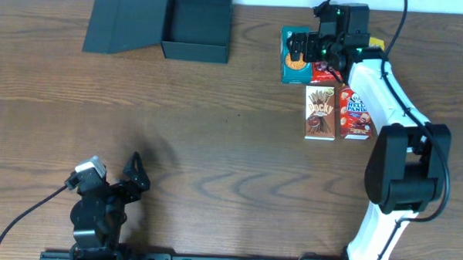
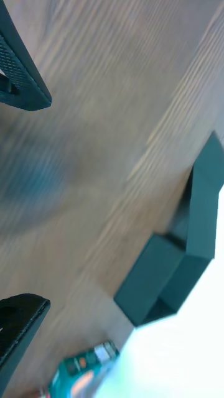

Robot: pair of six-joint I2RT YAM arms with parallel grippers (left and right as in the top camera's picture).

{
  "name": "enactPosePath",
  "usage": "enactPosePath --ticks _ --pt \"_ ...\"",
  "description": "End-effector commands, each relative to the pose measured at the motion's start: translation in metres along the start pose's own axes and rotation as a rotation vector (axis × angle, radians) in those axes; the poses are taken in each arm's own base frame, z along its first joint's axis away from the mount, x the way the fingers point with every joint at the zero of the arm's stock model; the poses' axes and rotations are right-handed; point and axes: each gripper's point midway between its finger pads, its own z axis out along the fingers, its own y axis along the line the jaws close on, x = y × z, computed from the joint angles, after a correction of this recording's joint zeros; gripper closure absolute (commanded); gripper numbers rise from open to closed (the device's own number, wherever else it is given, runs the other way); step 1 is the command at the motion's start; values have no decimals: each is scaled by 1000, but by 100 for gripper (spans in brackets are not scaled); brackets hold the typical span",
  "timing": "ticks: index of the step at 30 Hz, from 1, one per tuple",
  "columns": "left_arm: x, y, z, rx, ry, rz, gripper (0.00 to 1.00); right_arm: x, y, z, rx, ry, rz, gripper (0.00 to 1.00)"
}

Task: Pack container
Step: 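Reach the right gripper toward the teal Good Day cookie box, then reach the left gripper to the black box's open lid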

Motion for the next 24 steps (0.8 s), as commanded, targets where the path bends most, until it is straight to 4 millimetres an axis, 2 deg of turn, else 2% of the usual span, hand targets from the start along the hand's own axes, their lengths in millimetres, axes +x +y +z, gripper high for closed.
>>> enactPosePath --ticks 1,7,12,13,15,18,22,24 --pt "2 -7 2 47 2 -60 5 -9 -5 -7 -9 -18 -7 1" --pt "-20 -21 1 118 -78 -116 5 -10 -5 -7 -9 -19 -7 1" --pt "-60 -47 -1 225 -221 -53 5 -10 -5 -7 -8 -23 -9 1" --pt "-62 -49 1 231 -220 -46 5 -10 -5 -7 -8 -23 -10 1" --pt "-61 -52 11 228 -185 -28 5 -10 -6 -6 -8 -23 -17 1" --pt "-58 -58 36 205 -48 36 5 -10 -5 -6 -9 -22 -16 1" --pt "-75 -84 73 245 98 166 5 -8 -5 -6 -9 -16 -14 1" --pt "-85 -96 98 265 176 208 5 -7 -6 -6 -8 -9 -12 1"
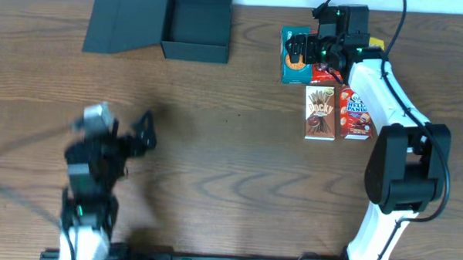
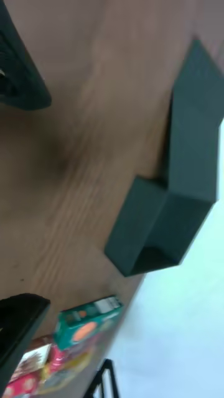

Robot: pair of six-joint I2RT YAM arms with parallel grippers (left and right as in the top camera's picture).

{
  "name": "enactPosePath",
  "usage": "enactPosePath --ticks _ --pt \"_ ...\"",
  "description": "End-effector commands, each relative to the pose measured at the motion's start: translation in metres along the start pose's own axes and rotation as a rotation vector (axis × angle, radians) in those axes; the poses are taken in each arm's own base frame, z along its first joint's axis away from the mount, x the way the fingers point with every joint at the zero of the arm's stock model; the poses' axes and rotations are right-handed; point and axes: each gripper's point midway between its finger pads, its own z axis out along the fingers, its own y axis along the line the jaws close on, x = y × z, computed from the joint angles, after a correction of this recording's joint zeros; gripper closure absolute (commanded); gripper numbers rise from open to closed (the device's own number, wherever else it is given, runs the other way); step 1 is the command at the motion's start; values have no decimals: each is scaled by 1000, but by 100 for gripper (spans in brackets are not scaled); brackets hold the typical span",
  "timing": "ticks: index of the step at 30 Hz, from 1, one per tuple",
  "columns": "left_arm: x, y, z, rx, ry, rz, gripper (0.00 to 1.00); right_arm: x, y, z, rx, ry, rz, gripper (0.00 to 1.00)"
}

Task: Pack container
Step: 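Reach the left gripper to the black box's open lid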

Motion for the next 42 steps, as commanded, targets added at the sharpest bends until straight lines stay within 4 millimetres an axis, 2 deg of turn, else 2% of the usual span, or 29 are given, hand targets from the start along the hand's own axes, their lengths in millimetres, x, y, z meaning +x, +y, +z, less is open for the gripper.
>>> enactPosePath --ticks 1,7,13,17,21,24,26,31,34,38,41,42 --pt "-34 -24 33 97 86 141 5 -8 -8 -6 6 -15 -3 1" --pt "-61 -35 107 99 319 225 5 0 -8 -6 6 17 7 1" --pt "-80 -60 173 80 387 322 5 3 -9 -6 9 28 10 1" --pt "-80 -84 216 99 401 307 5 3 -14 -6 39 27 9 1" --pt "-62 -98 249 109 429 273 5 3 -16 -7 53 26 9 1" --pt "-37 -116 260 196 477 266 5 3 -16 -7 52 28 9 1" --pt "-22 -133 257 286 519 249 5 7 -16 -7 53 45 14 1" --pt "-19 -143 260 307 508 262 5 14 -19 -7 72 72 21 1" --pt "-19 -130 266 228 499 252 5 14 -19 -7 72 71 21 1" --pt "-12 -98 275 5 509 29 5 14 -19 -7 72 71 21 1" --pt "-11 -90 276 -64 500 -70 0 15 -19 -7 72 75 22 1" --pt "-12 -86 276 -93 492 -101 6 16 -19 -7 72 79 23 1"
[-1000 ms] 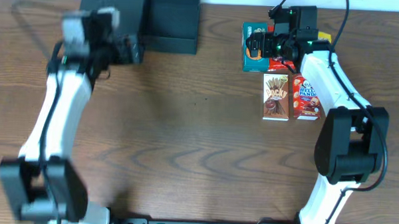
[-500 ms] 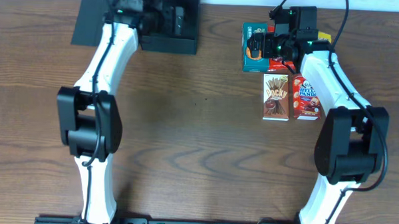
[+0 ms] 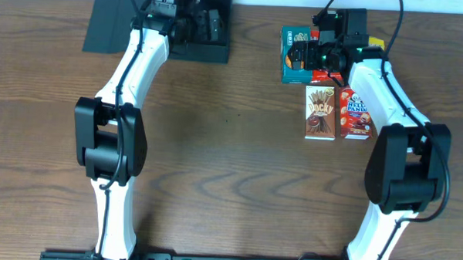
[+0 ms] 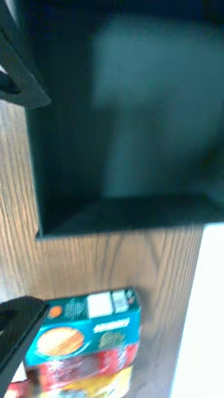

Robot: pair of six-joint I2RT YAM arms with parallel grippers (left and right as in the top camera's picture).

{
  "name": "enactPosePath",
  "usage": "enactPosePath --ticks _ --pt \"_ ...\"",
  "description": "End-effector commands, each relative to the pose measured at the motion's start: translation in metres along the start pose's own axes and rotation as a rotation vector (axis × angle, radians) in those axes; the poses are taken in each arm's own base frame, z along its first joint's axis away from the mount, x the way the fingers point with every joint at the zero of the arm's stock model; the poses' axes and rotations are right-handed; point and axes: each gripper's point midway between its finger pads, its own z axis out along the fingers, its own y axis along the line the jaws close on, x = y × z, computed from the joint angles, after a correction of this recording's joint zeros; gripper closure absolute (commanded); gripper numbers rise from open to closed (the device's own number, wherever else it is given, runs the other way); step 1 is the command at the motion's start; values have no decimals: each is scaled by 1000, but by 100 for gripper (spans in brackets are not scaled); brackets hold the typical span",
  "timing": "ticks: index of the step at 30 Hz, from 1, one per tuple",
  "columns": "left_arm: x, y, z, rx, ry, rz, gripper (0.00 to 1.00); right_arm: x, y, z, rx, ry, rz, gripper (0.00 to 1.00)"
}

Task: Pack container
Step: 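Reach the left gripper to the black box's open lid, then drag the black box right toward the snacks with the left gripper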

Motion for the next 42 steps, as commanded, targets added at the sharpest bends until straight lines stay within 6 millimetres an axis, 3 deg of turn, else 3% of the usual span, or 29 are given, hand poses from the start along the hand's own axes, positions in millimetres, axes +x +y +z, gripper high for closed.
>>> enactPosePath --ticks 1,9,19,26,30,34,42 --pt "-4 21 6 -105 -36 -208 11 -6 -10 -5 16 -12 1 1" --pt "19 43 3 -227 13 -429 17 0 -10 -5 16 12 6 1" --pt "25 55 3 -290 10 -470 20 -1 -10 -5 16 9 5 1" --pt "44 64 27 -290 64 -532 21 -1 -10 -5 17 9 6 1" --pt "44 68 35 -290 54 -549 21 -1 -10 -5 17 9 6 1" --pt "38 74 35 -290 34 -553 36 -1 -10 -5 17 8 5 1" --pt "51 79 45 -287 81 -558 50 -4 -10 -5 17 -3 2 1"
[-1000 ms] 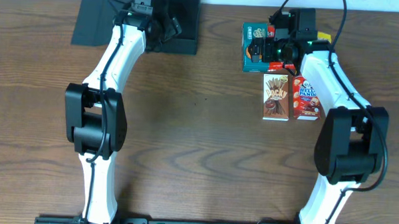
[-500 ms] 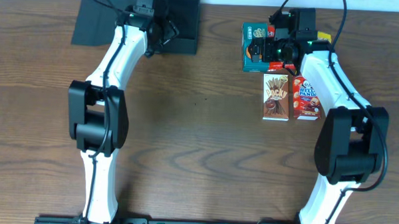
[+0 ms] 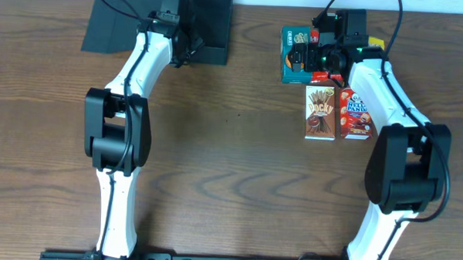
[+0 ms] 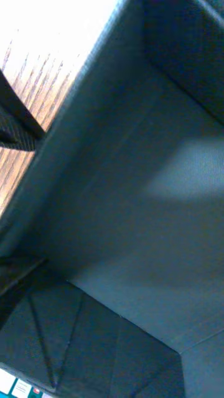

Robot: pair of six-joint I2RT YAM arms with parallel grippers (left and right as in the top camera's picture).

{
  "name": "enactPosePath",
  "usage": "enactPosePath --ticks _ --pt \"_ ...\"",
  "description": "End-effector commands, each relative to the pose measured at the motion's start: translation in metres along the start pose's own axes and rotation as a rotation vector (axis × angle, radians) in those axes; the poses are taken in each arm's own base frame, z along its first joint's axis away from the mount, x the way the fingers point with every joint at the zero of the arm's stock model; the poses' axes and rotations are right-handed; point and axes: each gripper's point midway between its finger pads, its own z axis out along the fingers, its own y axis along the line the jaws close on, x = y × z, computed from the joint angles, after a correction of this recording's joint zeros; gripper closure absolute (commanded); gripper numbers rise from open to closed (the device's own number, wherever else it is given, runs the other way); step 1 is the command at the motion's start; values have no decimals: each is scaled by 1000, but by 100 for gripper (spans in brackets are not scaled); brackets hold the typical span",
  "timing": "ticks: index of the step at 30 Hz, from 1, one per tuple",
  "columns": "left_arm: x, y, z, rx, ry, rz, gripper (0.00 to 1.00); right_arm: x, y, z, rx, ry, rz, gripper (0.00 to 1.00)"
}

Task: Pack container
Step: 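Drag the black box right toward the snacks with the left gripper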

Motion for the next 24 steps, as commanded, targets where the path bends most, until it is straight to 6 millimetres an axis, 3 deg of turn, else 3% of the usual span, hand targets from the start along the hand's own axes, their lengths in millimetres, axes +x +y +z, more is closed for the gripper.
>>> enactPosePath --ticks 1,5,12,18,24 --pt "4 13 14 -35 30 6 52 -9 -10 -6 14 -24 -3 1" --pt "12 24 12 -77 65 102 54 -9 -13 -6 27 -24 -34 1" --pt "30 47 8 -163 152 263 71 -10 -39 -10 90 -31 -4 1" --pt "41 70 0 -260 213 371 78 -10 -75 -20 115 -43 65 1" --pt "45 82 -7 -315 239 400 87 -11 -88 -27 67 -55 102 1"
